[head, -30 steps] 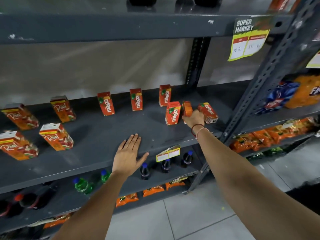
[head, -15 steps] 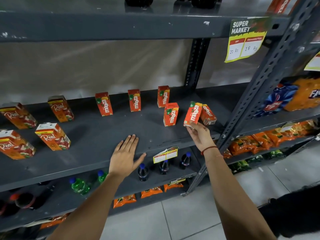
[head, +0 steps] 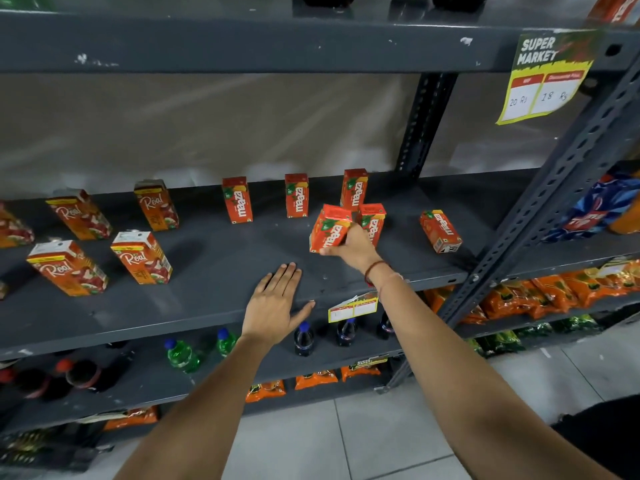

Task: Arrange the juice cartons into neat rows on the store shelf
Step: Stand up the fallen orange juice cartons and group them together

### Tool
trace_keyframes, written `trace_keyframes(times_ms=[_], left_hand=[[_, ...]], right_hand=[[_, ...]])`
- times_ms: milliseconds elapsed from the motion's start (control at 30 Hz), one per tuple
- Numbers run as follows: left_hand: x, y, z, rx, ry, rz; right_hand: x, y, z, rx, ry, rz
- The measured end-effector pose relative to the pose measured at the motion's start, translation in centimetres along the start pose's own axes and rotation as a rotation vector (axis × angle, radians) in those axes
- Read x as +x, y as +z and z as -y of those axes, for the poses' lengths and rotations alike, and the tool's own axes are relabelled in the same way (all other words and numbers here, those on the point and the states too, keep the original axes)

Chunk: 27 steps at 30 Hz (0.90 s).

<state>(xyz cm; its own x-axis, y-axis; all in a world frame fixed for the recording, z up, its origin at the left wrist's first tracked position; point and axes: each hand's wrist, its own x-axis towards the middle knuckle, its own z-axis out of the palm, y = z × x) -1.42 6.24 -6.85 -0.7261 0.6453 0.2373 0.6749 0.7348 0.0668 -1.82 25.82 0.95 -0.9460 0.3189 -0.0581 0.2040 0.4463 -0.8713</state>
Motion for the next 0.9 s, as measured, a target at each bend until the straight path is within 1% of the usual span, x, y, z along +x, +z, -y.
trace_keyframes(times_ms=[100,167,300,433,500,533,600,700,733,800,867,900], left_hand=[[0.0,0.0,0.1,-0.003,0.001,0.003],[0.0,0.0,0.1,-0.004,0.000,0.007],[0.0,0.1,0.1,-0.004,0.005,0.004],[-0.1,0.1,0.1,-0.001,0.006,-0.004],[-0.1,0.1,0.0,-0.003,0.003,-0.005],[-0.1,0.1,0.0,-0.005,0.001,-0.008],[-0.1,0.2,0.1,0.000,0.001,-0.015],[-0.1,0.5,0.1,0.018,0.003,-0.022],[-0.1,0.5,0.1,0.023,0.000,-0.021],[-0.1,0.4,0.1,0.037,-0.010,-0.016],[0.0,0.4,0.1,0.042,-0.017,-0.009],[0.0,0.4,0.1,0.043,-0.018,-0.008]], right_hand=[[2.0,0.8,0.2,-0.155,0.039,0.066],[2.7,1.3,0.0,-0.201,0.071,0.103],[2.8,1.9,-0.5,-0.172,0.092,0.115],[1.8,2.2,-0.7,-0.116,0.056,0.048],[0.5,2.3,-1.4,-0.035,0.042,0.018],[-0.4,2.3,-1.9,-0.003,0.035,-0.012],[-2.0,1.6,-3.1,0.024,0.027,-0.137],[-2.9,-1.5,-4.6,0.019,0.026,-0.437],[-2.8,-3.1,-4.9,-0.018,0.029,-0.533],[-1.8,-6.3,-5.2,-0.198,0.084,-0.695],[-0.8,-9.2,-5.6,-0.417,0.196,-0.763],[-0.4,-10.2,-6.0,-0.469,0.278,-0.741]])
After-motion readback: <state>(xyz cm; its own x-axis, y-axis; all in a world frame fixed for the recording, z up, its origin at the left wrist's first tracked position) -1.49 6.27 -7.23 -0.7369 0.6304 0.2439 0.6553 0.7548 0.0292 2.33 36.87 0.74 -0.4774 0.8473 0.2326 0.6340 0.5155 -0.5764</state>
